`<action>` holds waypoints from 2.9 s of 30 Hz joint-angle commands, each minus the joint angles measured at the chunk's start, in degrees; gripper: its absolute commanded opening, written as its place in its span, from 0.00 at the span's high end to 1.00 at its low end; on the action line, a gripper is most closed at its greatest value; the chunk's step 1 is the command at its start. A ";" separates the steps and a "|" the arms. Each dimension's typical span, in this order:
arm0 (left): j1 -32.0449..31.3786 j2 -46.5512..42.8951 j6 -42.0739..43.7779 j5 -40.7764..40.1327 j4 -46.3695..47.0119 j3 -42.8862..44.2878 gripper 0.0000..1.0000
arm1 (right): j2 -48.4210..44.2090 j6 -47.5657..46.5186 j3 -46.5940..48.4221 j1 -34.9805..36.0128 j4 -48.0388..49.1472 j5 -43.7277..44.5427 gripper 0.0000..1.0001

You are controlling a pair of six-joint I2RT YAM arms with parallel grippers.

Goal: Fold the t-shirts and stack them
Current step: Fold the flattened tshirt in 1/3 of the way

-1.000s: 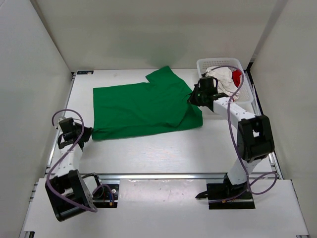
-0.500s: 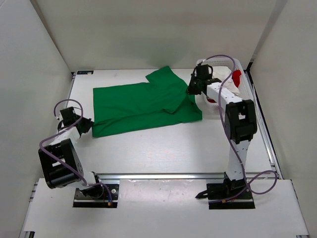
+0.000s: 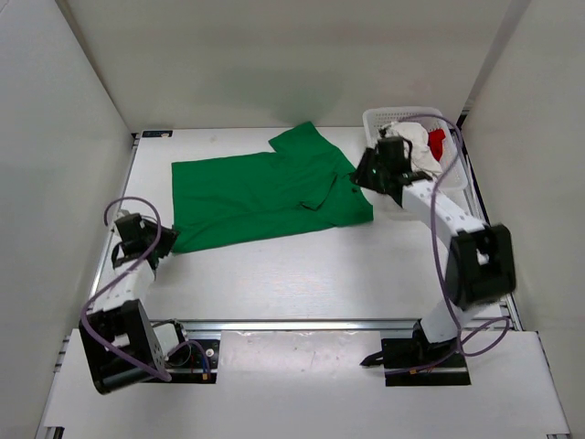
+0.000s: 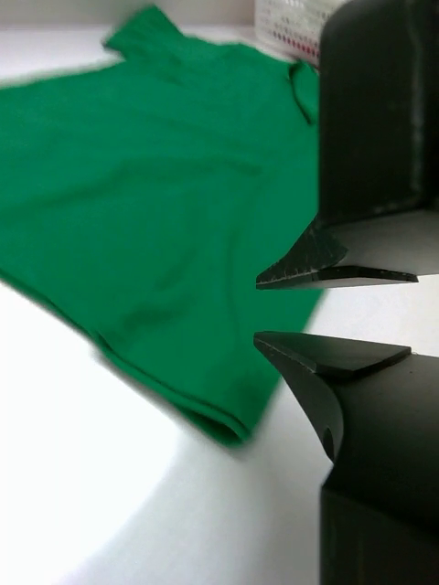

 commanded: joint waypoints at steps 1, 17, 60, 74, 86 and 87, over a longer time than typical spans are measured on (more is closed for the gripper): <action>-0.35 -3.52 0.43 0.39 -0.77 -5.23 0.63 | -9.19 3.97 -14.64 0.20 10.04 -0.20 0.82; -3.69 4.65 -0.09 1.17 3.09 -8.05 0.64 | -7.45 6.44 -29.90 -7.10 20.79 -2.66 0.64; 1.85 -12.47 9.58 1.00 -16.76 -11.03 0.94 | -51.99 13.04 -61.00 -11.57 3.21 -2.22 0.97; -20.27 -17.25 6.78 -4.25 -12.04 -2.26 0.85 | -47.02 11.19 -46.61 4.74 6.87 1.65 0.97; -42.97 1.21 1.41 -8.22 6.77 -0.05 0.91 | -17.47 8.82 -36.83 11.09 21.40 -0.56 0.70; -43.15 1.74 1.15 -8.05 7.82 -0.66 0.91 | -17.29 9.51 -36.92 11.01 22.19 -0.12 0.69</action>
